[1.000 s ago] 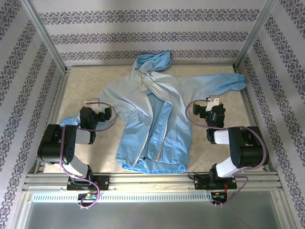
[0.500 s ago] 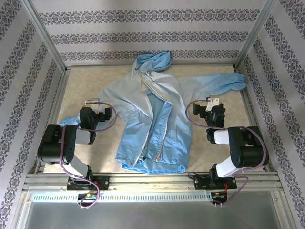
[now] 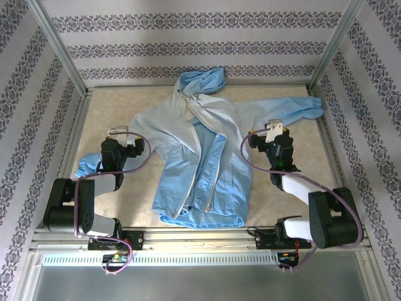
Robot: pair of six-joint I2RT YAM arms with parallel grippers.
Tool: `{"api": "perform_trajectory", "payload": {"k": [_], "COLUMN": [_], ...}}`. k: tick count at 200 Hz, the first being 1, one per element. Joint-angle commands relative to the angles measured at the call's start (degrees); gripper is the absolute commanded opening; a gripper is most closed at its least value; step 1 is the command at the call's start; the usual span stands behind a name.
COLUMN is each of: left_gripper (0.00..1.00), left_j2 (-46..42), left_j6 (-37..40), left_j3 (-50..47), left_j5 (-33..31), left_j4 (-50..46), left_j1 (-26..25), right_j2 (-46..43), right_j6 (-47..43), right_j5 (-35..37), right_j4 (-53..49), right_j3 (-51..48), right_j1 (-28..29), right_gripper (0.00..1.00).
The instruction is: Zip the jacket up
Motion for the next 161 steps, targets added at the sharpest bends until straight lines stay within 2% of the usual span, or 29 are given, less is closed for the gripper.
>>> {"api": "perform_trajectory", "payload": {"k": [1, 14, 36, 52, 79, 109, 137, 161], "left_gripper": [0.90, 0.86, 0.78, 0.73, 0.66, 0.66, 0.66, 0.64], "left_j2": [-5.0, -7.2, -9.3, -10.3, -13.6, -20.1, -25.6, -24.5], "left_j6": [-4.3, -8.2, -15.0, -17.6, -19.2, -18.3, -23.7, -30.4], "left_j3": [3.9, 5.2, 10.5, 12.7, 11.8, 10.3, 8.4, 7.4], "left_j5": [-0.7, 0.9, 3.7, 6.8, 14.0, 13.8, 8.5, 5.4], "left_j4": [-11.1, -15.6, -32.1, -41.7, -51.8, -64.5, -69.7, -71.0], "left_j1": [0.2, 0.1, -0.1, -0.7, -3.9, -15.0, -29.7, -39.7], "right_j2": [-3.6, -3.8, -1.9, 0.9, 5.5, 8.0, 10.1, 14.0], "right_j6": [0.7, 1.6, 5.6, 9.3, 16.1, 24.8, 31.6, 34.9], "right_j5": [3.5, 4.6, 4.2, 3.1, 0.6, -1.1, -0.9, -2.7], "right_j4": [-16.0, -22.0, -31.1, -36.8, -41.7, -42.5, -42.3, -41.7], "right_j3": [7.1, 10.6, 15.6, 18.2, 19.1, 16.2, 13.7, 13.9], "right_j1": [3.3, 6.4, 12.1, 16.4, 23.4, 30.3, 34.0, 34.6], "right_gripper": [0.94, 0.92, 0.88, 0.84, 0.74, 0.70, 0.75, 0.77]}}
